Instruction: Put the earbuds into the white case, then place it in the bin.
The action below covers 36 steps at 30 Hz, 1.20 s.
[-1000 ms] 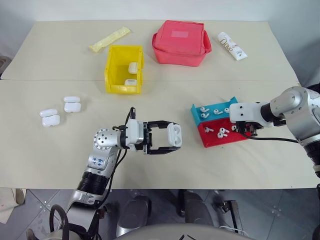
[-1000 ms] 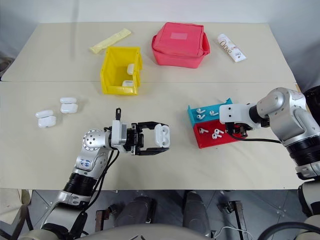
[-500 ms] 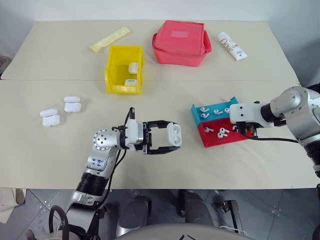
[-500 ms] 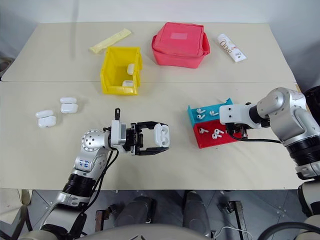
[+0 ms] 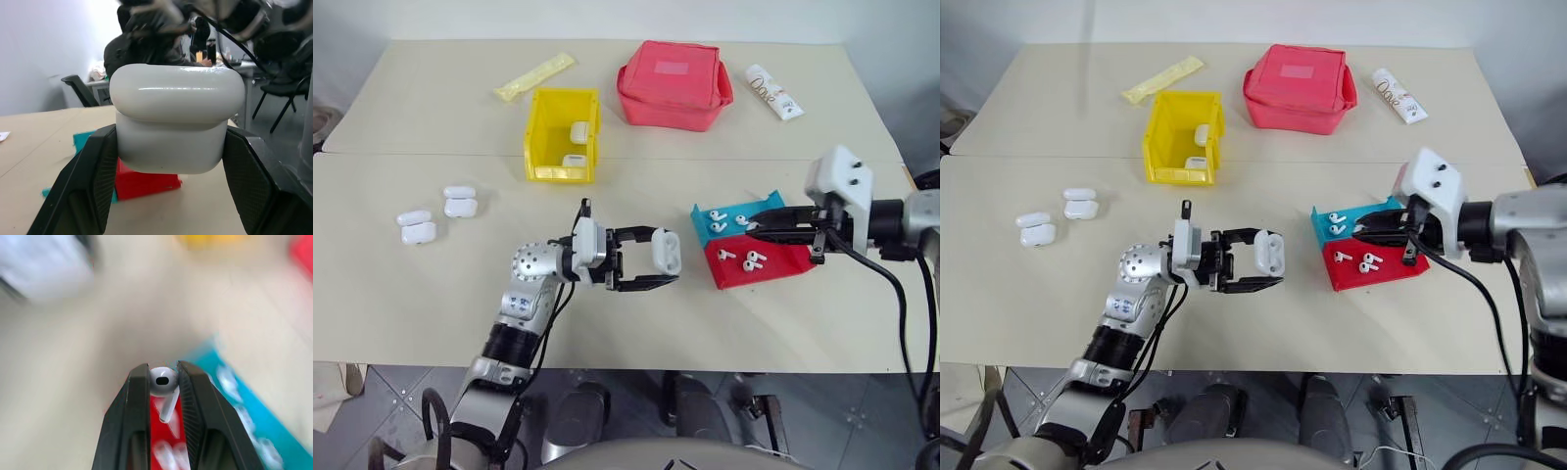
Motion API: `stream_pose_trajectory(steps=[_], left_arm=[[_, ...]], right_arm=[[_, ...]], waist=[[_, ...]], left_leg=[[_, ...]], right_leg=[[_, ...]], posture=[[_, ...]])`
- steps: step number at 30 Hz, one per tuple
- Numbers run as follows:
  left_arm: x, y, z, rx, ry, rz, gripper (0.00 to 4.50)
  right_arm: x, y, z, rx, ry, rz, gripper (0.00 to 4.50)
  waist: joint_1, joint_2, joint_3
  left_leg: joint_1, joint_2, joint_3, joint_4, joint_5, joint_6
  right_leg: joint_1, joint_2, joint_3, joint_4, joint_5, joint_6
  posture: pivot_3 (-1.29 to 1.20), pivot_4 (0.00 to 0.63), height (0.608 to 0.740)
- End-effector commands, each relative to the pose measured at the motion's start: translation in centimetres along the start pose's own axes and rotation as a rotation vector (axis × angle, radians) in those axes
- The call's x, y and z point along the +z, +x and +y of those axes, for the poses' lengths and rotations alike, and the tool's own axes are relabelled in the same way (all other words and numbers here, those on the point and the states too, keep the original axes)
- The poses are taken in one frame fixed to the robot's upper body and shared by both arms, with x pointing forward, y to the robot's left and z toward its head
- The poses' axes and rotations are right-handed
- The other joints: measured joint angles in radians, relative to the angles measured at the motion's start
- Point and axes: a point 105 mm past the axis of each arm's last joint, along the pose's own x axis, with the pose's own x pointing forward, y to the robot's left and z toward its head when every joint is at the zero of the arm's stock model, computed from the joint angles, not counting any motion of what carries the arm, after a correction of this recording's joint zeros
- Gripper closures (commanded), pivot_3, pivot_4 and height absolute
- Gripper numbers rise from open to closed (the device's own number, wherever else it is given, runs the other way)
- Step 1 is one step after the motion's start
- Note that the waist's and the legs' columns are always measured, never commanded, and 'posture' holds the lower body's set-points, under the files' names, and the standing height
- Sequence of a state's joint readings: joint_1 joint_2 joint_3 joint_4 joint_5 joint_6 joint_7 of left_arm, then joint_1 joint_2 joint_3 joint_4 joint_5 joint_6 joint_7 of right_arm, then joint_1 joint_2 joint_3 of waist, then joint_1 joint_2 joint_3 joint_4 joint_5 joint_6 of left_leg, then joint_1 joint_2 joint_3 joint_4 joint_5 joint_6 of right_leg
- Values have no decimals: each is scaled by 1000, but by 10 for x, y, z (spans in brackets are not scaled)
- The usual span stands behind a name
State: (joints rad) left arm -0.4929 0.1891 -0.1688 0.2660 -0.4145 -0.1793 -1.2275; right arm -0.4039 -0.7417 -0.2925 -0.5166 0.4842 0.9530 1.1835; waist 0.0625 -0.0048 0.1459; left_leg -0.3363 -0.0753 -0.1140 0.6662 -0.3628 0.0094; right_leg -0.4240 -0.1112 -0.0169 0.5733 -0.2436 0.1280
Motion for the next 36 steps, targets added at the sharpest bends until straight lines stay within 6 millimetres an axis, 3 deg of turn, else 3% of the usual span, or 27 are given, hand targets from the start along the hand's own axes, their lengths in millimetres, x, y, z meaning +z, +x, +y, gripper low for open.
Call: stream_pose_trajectory(steps=[1, 7, 12, 26, 36], left_arm=[[11, 7, 9, -38, -6, -50, 1721], [17, 15, 20, -74, -14, -41, 1721], [30, 18, 22, -127, -14, -73, 1721], [39, 14, 12, -198, -16, -101, 1721], [47, 14, 25, -130, -5, -141, 1721]], right_arm=[[26, 8, 30, 62, 29, -244, 4056], [30, 26, 42, 69, 93, -394, 4056], [22, 35, 31, 20, 87, -429, 4056], [2, 43, 18, -7, 59, -408, 4056], [-34, 43, 39, 67, 82, -265, 4056]], waist=[[-4, 0, 0], [-9, 0, 0], [-14, 0, 0], [-20, 0, 0], [-16, 0, 0]], left_leg=[[0, 0, 0, 0, 0, 0], [0, -2, 0, 0, 0, 1], [0, -2, 0, 0, 0, 1], [0, -1, 1, -1, 0, 1], [0, -1, 1, -1, 0, 1]], right_leg=[[0, 0, 0, 0, 0, 0], [0, -1, 0, 1, 0, 0], [-1, 0, 0, 1, 0, 0], [-1, 0, 0, 1, 0, 0], [-1, 0, 1, 1, 0, 0]], posture=[[0, 150, 740], [0, 150, 740], [0, 150, 740], [0, 150, 740], [0, 150, 740]])
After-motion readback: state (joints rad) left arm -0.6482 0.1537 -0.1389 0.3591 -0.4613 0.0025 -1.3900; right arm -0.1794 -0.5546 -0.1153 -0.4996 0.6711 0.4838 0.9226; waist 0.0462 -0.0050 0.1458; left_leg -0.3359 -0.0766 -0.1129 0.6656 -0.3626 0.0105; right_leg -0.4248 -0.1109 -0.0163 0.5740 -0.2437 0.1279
